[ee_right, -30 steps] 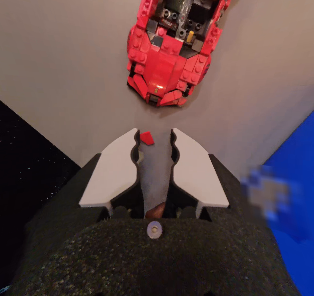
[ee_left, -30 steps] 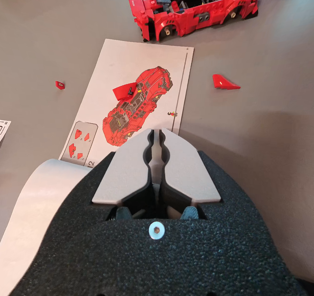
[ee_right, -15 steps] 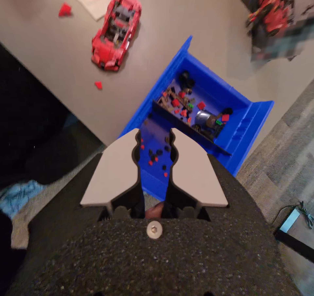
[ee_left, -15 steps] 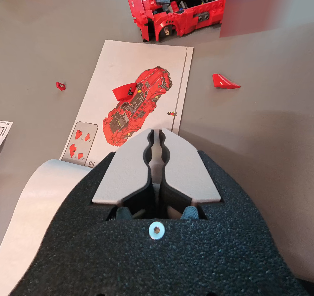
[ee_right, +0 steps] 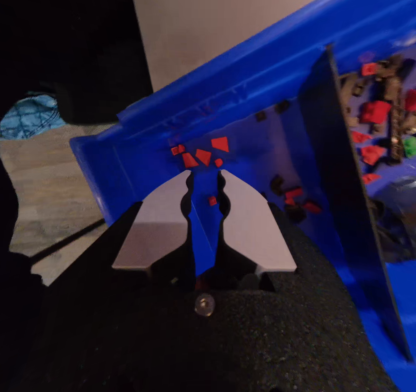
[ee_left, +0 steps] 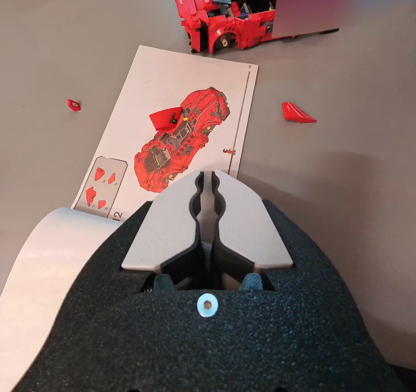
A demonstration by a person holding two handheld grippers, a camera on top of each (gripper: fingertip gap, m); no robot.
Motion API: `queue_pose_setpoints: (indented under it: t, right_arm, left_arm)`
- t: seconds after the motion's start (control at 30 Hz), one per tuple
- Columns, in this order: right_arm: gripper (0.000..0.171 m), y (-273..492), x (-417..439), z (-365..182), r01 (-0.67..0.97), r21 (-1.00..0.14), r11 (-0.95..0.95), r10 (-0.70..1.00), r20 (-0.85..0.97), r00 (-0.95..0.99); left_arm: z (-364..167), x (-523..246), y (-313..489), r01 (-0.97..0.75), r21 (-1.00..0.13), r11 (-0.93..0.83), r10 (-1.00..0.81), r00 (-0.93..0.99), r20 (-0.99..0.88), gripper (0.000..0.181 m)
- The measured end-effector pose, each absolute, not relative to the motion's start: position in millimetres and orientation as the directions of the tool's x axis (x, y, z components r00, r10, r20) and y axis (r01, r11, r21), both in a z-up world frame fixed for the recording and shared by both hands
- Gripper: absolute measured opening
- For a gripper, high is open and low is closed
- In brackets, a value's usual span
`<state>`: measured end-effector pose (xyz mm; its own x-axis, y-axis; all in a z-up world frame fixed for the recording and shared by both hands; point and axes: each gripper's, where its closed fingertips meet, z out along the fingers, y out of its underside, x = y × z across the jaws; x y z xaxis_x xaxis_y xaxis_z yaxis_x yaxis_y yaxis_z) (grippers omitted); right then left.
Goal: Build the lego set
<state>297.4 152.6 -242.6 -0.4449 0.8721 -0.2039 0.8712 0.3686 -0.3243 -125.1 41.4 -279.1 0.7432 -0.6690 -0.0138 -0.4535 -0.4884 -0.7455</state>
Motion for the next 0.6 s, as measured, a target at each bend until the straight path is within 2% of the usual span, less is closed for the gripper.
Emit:
queue_pose_setpoints:
  t: [0.2, 0.27, 0.37, 0.5, 0.6]
  right_arm:
    - [0.000, 132, 305, -262, 0.850, -0.268, 0.454, 0.754, -0.392, -0.527]
    - [0.001, 132, 302, -270, 0.842, -0.258, 0.473, 0.747, -0.390, -0.539]
    - [0.000, 136, 288, -275, 0.802, -0.314, 0.508, 0.749, -0.300, -0.591]
    - [0.005, 149, 272, -275, 0.773, -0.368, 0.517, 0.791, -0.138, -0.596]
    - [0.026, 151, 275, -276, 0.787, -0.336, 0.517, 0.807, -0.113, -0.579]
  left_arm:
    - [-279, -125, 42, -0.449, -0.745, -0.493, -0.666, 0.746, -0.009, 0.006]
    - [-279, -125, 42, -0.448, -0.745, -0.493, -0.665, 0.746, -0.009, 0.006]
    - [-279, -126, 42, -0.449, -0.746, -0.492, -0.665, 0.747, -0.011, 0.006]
    - [-280, -126, 42, -0.447, -0.746, -0.495, -0.665, 0.747, -0.006, 0.006]
    - [-280, -126, 42, -0.445, -0.746, -0.496, -0.665, 0.747, -0.003, 0.006]
